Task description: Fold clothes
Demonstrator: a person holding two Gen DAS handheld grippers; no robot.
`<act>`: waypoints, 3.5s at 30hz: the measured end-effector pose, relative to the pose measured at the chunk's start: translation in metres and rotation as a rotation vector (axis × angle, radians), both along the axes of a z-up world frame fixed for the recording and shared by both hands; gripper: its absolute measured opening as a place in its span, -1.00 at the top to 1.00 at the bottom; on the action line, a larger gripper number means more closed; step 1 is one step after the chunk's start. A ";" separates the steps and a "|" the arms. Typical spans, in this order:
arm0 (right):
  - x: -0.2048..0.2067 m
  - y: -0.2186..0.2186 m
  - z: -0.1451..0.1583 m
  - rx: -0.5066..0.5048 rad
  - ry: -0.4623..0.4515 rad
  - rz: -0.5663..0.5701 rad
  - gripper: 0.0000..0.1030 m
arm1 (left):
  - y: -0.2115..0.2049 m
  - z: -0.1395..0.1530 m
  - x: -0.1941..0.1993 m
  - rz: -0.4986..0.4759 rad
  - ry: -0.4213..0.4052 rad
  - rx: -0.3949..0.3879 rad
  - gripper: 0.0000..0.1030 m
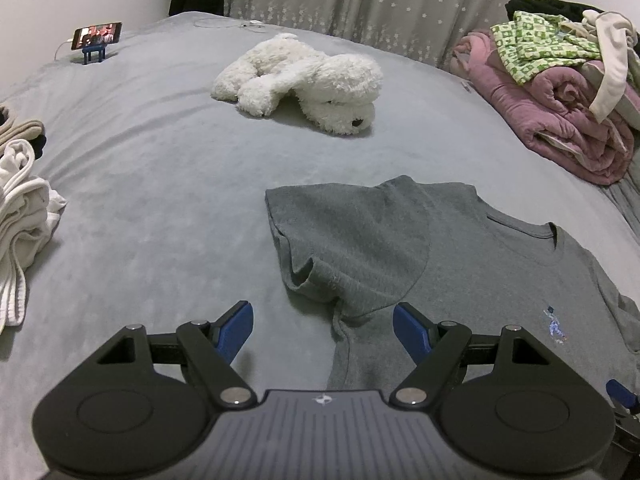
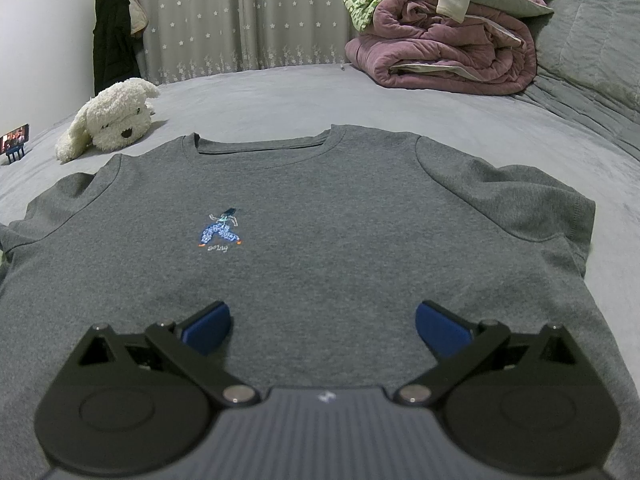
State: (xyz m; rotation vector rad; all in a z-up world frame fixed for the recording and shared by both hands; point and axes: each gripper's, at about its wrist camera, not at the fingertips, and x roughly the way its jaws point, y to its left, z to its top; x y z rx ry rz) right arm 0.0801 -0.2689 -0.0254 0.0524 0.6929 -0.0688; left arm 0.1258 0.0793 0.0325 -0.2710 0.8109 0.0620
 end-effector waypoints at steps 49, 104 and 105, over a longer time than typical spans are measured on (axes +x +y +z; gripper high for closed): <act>-0.117 0.200 0.024 0.024 0.060 0.161 0.03 | 0.041 -0.003 0.002 0.073 0.050 -0.095 -0.49; -0.196 0.261 0.032 0.121 -0.007 0.539 0.57 | 0.088 -0.003 -0.001 0.166 0.063 -0.220 -0.49; -0.194 0.257 0.032 0.106 -0.004 0.522 0.57 | 0.086 -0.002 0.000 0.154 0.061 -0.220 -0.49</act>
